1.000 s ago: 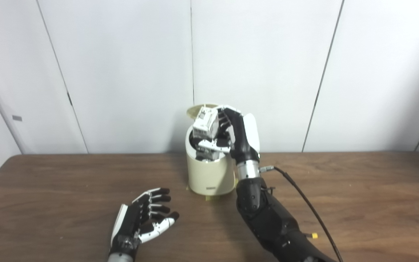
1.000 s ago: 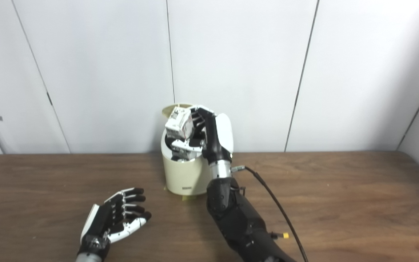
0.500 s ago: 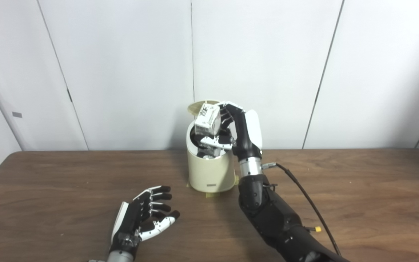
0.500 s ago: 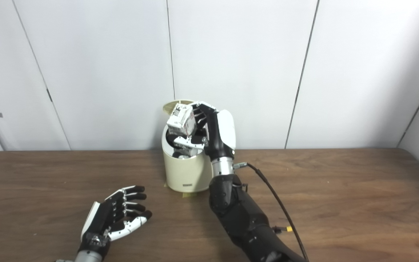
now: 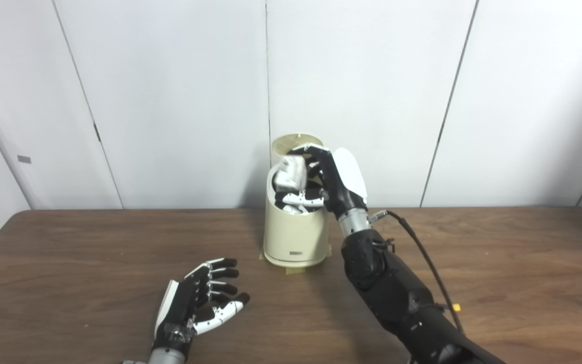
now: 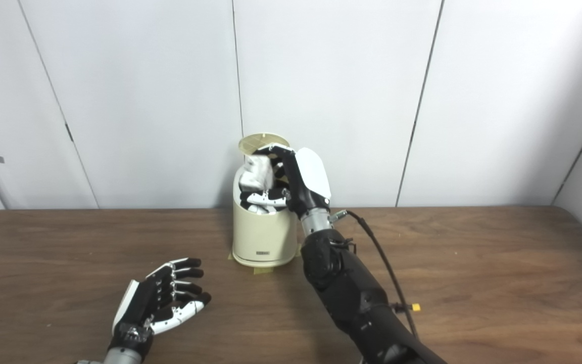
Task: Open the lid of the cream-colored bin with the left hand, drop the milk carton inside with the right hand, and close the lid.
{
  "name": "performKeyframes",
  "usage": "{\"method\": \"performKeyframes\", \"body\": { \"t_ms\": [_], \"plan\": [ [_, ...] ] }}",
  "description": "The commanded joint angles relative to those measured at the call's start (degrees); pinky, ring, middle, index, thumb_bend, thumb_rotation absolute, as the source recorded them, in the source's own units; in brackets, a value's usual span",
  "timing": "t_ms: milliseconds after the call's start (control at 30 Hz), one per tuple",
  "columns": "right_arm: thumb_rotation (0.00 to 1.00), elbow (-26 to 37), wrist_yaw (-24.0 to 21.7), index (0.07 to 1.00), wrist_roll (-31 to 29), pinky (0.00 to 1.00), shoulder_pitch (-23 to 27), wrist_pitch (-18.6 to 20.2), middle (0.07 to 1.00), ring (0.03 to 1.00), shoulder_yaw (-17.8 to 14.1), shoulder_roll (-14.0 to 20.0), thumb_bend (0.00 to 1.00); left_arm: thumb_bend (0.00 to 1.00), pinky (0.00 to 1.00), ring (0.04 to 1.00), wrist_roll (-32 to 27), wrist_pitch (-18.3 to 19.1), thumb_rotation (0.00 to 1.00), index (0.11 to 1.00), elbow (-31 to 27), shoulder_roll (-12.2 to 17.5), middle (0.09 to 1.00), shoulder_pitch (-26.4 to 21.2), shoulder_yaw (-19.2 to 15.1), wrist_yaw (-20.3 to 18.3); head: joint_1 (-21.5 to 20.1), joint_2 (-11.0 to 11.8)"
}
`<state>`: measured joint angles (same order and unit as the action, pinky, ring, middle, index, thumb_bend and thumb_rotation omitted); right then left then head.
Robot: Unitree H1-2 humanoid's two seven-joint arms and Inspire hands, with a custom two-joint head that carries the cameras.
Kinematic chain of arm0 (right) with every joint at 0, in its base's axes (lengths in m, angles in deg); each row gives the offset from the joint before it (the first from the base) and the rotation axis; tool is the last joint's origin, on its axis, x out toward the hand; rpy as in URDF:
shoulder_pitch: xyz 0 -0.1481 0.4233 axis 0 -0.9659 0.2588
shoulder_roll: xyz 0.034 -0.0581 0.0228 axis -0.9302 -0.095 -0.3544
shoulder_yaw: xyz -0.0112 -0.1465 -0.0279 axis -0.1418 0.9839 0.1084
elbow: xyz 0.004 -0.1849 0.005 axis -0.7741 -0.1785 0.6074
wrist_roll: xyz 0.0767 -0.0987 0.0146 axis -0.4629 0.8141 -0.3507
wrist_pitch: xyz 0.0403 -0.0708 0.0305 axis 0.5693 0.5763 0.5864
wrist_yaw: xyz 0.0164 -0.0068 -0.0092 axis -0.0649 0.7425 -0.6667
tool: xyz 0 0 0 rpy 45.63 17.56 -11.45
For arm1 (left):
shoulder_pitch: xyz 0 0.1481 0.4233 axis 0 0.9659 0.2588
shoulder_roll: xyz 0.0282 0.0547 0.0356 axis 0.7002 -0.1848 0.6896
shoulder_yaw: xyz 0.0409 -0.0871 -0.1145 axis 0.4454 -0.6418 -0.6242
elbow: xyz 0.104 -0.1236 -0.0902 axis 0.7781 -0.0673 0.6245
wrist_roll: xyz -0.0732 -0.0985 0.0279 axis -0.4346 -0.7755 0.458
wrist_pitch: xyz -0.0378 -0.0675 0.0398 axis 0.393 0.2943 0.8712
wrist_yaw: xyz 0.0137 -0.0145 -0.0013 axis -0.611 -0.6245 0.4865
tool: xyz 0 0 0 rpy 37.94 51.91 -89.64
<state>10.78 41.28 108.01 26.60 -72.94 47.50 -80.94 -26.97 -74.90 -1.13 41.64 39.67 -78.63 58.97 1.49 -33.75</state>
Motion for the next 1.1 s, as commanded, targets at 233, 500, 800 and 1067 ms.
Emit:
{"method": "performKeyframes", "body": {
  "t_ms": [233, 500, 800, 1067],
  "plan": [
    [0.12, 1.19, -1.54, 0.639, 0.01, 0.45, 0.6, 1.13, 0.693, 0.607, -0.53, 0.56, 0.88, 0.58, 0.5, 0.589, -0.38, 0.11, 0.0, 0.722, -1.94, 0.21, 0.704, -1.08, 0.07, -0.58, -0.11, -0.26],
    [0.12, 2.44, -2.09, 0.637, -0.11, 0.44, 0.3, 0.88, 0.681, 0.595, -0.5, 0.48, 0.88, 0.58, 0.5, 0.576, -0.46, 0.02, 0.0, 0.717, -1.6, 0.22, 0.698, -1.18, 0.02, -0.57, -0.18, -0.27],
    [0.08, 14.8, -4.66, 0.626, -2.3, 0.4, -3.34, -0.01, 0.666, 0.543, -2.9, 0.19, 0.86, 0.58, 0.5, 0.577, -0.13, 0.17, 0.0, 0.72, -1.45, 0.24, 0.696, -1.26, 0.19, -0.51, -0.38, -0.3],
    [0.04, 30.62, -8.95, 0.587, -6.09, 0.26, -9.1, -0.64, 0.614, 0.4, -6.21, 0.58, 0.84, 0.58, 0.51, 0.58, -0.43, -0.66, 0.0, 0.721, -0.16, 0.44, 0.688, -1.75, 0.18, -0.73, -0.09, 0.05]
  ]
}}
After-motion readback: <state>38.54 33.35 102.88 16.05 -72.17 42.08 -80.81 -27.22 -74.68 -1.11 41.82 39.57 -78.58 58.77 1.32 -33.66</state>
